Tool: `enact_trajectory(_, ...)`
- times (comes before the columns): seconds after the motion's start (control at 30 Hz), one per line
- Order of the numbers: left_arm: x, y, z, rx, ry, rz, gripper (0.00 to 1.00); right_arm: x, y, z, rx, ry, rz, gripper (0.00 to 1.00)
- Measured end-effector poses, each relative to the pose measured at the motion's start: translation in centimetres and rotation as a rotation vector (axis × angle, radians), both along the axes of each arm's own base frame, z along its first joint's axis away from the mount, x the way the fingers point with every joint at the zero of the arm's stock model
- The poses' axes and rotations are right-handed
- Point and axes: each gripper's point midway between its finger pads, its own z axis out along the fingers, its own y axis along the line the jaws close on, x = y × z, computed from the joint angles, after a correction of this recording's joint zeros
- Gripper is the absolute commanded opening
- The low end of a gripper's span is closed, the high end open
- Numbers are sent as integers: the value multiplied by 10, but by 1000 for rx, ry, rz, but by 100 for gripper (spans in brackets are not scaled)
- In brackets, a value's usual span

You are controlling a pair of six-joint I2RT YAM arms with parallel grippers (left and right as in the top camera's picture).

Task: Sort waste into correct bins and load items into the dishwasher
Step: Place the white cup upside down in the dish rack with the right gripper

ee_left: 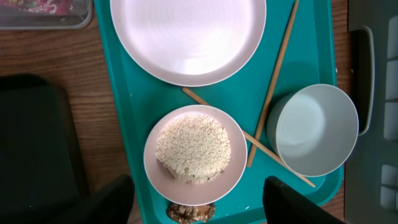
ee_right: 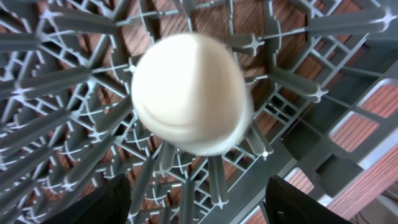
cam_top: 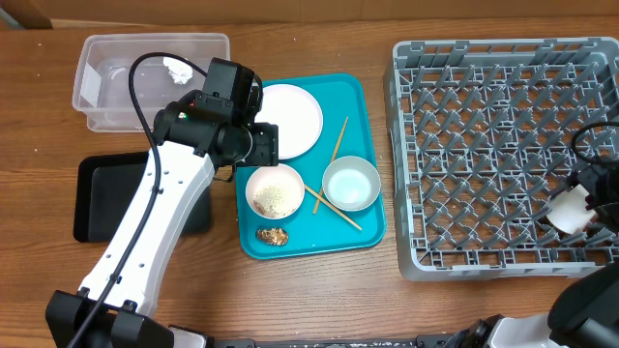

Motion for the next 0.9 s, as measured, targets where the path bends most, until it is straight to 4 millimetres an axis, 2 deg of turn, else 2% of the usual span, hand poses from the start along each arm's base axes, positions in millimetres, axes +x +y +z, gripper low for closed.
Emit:
enact_trajectory(0.6, 0, 0, 0, 1, 0, -3, 68, 4, 4, -2, 27, -22, -14, 72)
enact_trajectory(0.73, 0, 0, 0, 1, 1, -3, 70, 22, -2, 0, 12, -103, -13, 72)
enact_trajectory(0.8, 0, 0, 0, 1, 1, -3, 70, 35, -7, 3, -6, -157, -8, 67)
enact_trajectory(0.83, 0, 0, 0, 1, 1, -3, 70, 45, -12, 8, -24, -201, -4, 54)
enact_trajectory(0.9, 0, 0, 0, 1, 1, -3, 70, 57, -19, 14, -52, -255, 1, 48)
